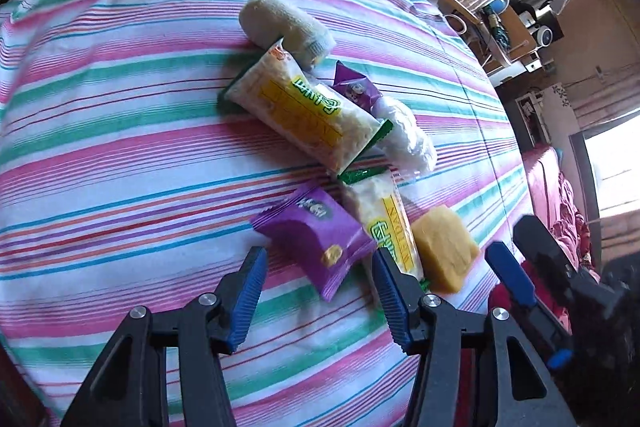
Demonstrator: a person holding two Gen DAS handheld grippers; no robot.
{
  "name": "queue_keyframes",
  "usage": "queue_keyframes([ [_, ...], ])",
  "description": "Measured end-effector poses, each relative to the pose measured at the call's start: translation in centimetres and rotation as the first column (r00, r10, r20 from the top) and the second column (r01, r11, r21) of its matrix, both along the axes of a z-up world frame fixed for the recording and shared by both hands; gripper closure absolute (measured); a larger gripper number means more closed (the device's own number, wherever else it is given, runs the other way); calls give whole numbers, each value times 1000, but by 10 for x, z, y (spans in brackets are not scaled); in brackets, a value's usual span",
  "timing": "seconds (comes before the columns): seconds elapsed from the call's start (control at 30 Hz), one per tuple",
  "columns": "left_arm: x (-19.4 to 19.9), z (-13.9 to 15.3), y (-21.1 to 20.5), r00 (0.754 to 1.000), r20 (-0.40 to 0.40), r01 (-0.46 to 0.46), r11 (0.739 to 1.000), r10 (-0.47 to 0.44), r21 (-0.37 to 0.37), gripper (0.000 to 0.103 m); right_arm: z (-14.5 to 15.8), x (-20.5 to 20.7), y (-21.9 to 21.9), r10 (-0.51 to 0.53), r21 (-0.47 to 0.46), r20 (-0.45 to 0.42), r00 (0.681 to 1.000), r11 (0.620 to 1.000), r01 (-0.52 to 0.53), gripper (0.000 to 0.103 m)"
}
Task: Organize objects
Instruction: 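Move both grippers back over the remaining items on the tablecloth, then grasp the purple snack packet with the left gripper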
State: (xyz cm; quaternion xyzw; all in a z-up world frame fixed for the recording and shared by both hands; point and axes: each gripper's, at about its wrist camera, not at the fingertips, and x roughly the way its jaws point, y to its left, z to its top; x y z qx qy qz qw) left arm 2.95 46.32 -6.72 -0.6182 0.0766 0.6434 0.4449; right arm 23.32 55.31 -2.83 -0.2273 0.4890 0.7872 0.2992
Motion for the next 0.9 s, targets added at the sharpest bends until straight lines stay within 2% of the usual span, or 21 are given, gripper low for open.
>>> queue_keyframes([
  [0.2, -3, -15, 21, 1000, -11, -6, 999, 6, -46, 46, -2, 2, 2, -10, -18, -17, 1000, 1000, 9, 45],
  [0.37, 2, -12, 29, 993, -100, 55, 997, -60, -54, 46, -3, 3, 3, -20, -21, -17, 1000, 1000, 20, 44],
  [0.43, 6, -14, 25, 984, -141, 97, 993, -105, -64, 51, -4, 2, 3, -22, -22, -3, 1000, 1000, 22, 41],
  [0.47, 9, -14, 24, 977, -170, 114, 991, -125, -69, 60, -4, 2, 3, -23, -22, 5, 1000, 999, 23, 41],
  [0.5, 13, -13, 21, 964, -218, 136, 988, -151, -79, 61, -4, 2, 3, -23, -22, 9, 1000, 999, 24, 41],
  [0.57, 17, -13, 14, 947, -267, 162, 983, -178, -82, 69, -5, 2, 3, -23, -26, 8, 1000, 999, 23, 41],
  [0.77, 14, -11, -29, 938, -303, 151, 986, -165, -67, 70, -5, 1, 3, -21, -24, 19, 1000, 999, 21, 41],
  [0.9, 17, -10, -72, 920, -357, 151, 987, -162, -59, 70, -8, 5, 5, -46, -39, 18, 999, 998, 46, 41],
])
